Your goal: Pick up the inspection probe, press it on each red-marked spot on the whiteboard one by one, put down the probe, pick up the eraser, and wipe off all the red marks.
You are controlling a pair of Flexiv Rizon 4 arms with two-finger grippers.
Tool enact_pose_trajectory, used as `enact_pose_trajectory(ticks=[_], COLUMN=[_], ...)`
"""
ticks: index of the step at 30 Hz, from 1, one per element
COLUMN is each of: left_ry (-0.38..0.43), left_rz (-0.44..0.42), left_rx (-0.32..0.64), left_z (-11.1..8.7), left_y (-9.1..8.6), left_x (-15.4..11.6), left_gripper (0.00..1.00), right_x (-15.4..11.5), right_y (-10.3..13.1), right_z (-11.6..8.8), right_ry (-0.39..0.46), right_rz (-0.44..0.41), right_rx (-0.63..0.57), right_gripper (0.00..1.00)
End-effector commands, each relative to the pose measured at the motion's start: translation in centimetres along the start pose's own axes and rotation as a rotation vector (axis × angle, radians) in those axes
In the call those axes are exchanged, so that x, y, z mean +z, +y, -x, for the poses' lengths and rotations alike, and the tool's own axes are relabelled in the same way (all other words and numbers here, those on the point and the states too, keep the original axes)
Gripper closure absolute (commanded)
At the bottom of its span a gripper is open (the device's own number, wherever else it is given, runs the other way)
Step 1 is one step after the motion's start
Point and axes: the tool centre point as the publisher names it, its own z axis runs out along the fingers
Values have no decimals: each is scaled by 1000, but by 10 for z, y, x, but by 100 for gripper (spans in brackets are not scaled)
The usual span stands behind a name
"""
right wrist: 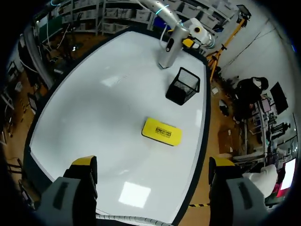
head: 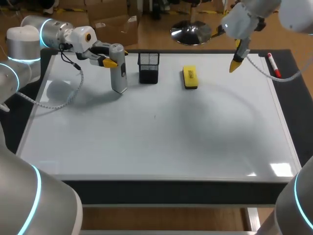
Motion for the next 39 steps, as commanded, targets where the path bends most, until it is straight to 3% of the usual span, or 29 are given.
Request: enact_pose_trajectory(ticks=[1, 13, 20, 26, 39], left_ry=[173, 175, 149, 136, 41], left_rz=[-6, -5, -7, -56, -40], left_rx=[-3, 3, -5, 13, 74], left_z=[6, 5, 0, 1, 30], left_y=[1, -4, -24, -45, -91], left_x=[-6, -3, 6, 6, 13], left_gripper=[100, 100, 100, 100, 100], right_x=[-9, -12, -12, -12, -12], right_y=[-1, 0, 0, 0, 0], right_z=[-6, -8, -8, -8, -8], right_ry=[-20, -34, -34, -34, -34], right_rz=[16, 34, 34, 34, 34], right_rx=[27, 19, 19, 19, 19], right_gripper=[0, 0, 0, 0, 0])
